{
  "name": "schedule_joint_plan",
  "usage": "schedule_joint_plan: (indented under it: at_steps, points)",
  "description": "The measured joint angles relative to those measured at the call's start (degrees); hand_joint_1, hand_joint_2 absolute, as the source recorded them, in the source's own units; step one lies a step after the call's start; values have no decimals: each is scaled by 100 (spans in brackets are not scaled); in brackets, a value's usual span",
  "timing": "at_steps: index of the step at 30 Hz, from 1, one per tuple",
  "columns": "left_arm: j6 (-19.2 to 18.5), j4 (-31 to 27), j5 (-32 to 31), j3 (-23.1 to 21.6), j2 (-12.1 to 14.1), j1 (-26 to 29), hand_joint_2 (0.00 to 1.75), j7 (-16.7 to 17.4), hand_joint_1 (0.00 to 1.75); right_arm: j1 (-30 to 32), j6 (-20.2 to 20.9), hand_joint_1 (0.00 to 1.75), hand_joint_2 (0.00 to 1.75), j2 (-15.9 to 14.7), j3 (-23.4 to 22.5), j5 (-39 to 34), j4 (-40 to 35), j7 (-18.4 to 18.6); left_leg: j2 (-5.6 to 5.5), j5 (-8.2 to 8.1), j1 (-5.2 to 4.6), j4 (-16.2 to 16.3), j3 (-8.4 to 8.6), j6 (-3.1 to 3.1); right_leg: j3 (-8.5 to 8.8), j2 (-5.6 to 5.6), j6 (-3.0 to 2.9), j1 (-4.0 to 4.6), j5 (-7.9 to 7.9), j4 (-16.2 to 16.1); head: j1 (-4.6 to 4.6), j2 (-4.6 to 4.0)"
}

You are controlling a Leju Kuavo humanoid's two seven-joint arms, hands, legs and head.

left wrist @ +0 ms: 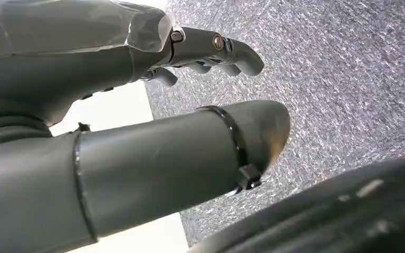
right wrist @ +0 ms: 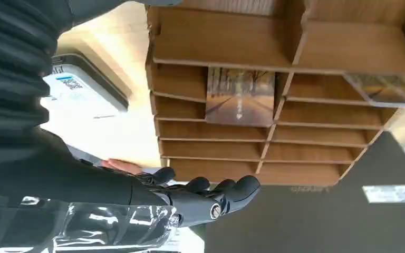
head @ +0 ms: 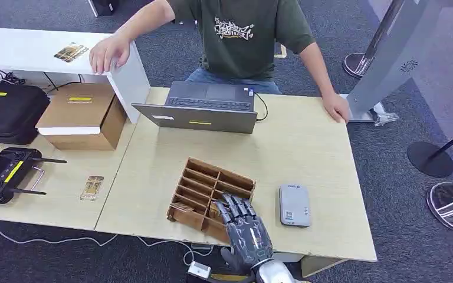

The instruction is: Pass the card to the sensor for recognition and then transmit it.

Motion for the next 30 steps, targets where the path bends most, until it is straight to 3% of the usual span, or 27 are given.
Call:
schedule_joint_plan:
  at_steps: [9,15,30]
  points:
    - [-13,0,0,133,57,-13,0,-66,0,-497,22,0,175,182,317,-415,424,-308,0,1,1,0,2,0,1,0,0,1,0,1,2,0]
    - [-31,0,13,214,98,-12,0,-18,0,-774,24,0,175,402,408,-433,688,-326,-1,1,1,0,1,0,2,-1,0,0,0,3,7,0]
    - [-79,0,-46,221,112,-10,0,44,0,-830,-223,0,175,470,387,-156,499,179,0,0,1,0,4,0,1,0,0,1,0,2,7,0]
